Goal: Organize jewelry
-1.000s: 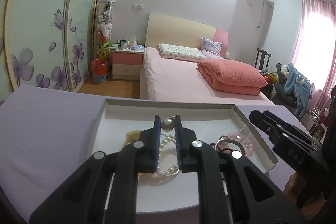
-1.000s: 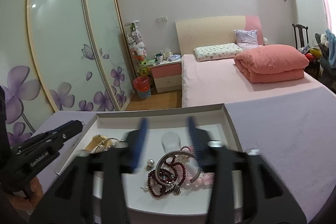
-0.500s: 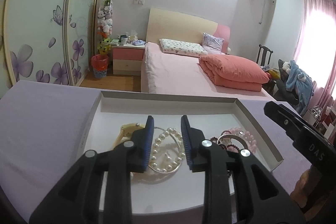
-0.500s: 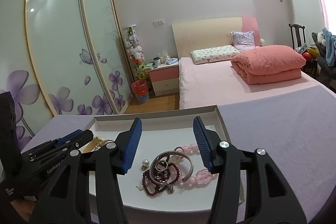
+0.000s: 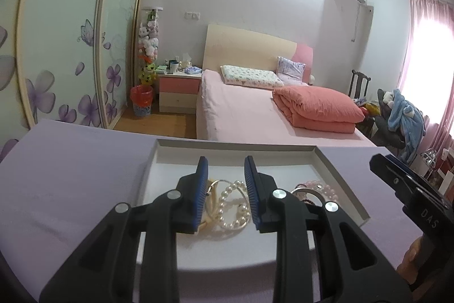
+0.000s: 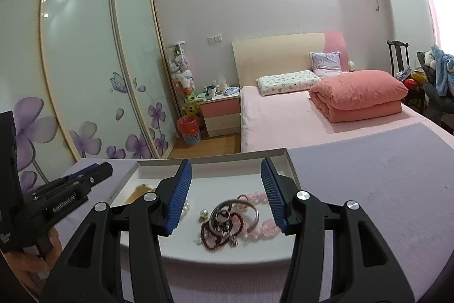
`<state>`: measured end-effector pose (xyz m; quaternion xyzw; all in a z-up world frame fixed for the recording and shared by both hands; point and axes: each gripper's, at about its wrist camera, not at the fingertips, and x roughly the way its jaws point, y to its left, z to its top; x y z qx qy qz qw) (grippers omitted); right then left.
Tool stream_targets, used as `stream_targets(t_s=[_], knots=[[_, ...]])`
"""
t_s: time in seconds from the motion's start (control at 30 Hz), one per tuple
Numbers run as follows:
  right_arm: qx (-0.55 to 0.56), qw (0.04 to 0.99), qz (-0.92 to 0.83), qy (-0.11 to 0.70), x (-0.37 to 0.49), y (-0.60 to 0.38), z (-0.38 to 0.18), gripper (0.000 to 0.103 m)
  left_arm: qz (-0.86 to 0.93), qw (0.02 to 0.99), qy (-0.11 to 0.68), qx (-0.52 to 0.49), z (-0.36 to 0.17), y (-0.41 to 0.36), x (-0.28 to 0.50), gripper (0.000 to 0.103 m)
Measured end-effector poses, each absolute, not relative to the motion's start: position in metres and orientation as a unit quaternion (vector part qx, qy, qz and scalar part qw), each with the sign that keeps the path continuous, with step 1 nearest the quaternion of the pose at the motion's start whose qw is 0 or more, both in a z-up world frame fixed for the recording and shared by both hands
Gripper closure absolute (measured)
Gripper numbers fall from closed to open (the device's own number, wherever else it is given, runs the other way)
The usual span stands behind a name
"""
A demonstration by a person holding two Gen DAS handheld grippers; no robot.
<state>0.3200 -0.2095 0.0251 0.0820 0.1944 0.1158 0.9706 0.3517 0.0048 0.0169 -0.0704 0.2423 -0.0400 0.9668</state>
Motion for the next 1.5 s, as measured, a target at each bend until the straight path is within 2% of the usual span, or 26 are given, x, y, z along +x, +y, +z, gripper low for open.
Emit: stream_targets(t_s=[0.07, 0.13, 0.3, 0.43, 0.57, 0.93, 1.5], knots=[[0.079, 0.972, 0.113, 0.190, 0.303, -0.212, 0.030, 0.042, -0.041, 0.968, 0.238, -0.074, 0.022, 0.009, 0.334, 0.067], [0.074, 0.974, 0.110, 0.184, 0.280, -0.215, 0.034, 0.037, -0.036, 0.969, 0.231, -0.075, 0.026, 0.015, 0.309, 0.052], [0.052, 0.978, 0.105, 0.171, 0.220, -0.219, 0.038, 0.017, -0.024, 0.971, 0.223, -0.087, 0.029, 0.033, 0.237, 0.034], [0.045, 0.981, 0.092, 0.163, 0.174, -0.223, 0.037, 0.007, -0.002, 0.975, 0.204, -0.090, 0.026, 0.042, 0.176, 0.020], [0.038, 0.985, 0.078, 0.152, 0.139, -0.225, 0.034, 0.002, 0.016, 0.979, 0.181, -0.092, 0.022, 0.046, 0.119, 0.015], [0.043, 0.988, 0.050, 0.138, 0.086, -0.220, 0.012, 0.002, 0.023, 0.989, 0.140, -0.046, 0.015, 0.033, 0.033, 0.007], [0.044, 0.988, 0.063, 0.132, 0.058, -0.217, -0.005, 0.002, 0.011, 0.987, 0.151, -0.044, 0.006, 0.029, 0.020, 0.004]])
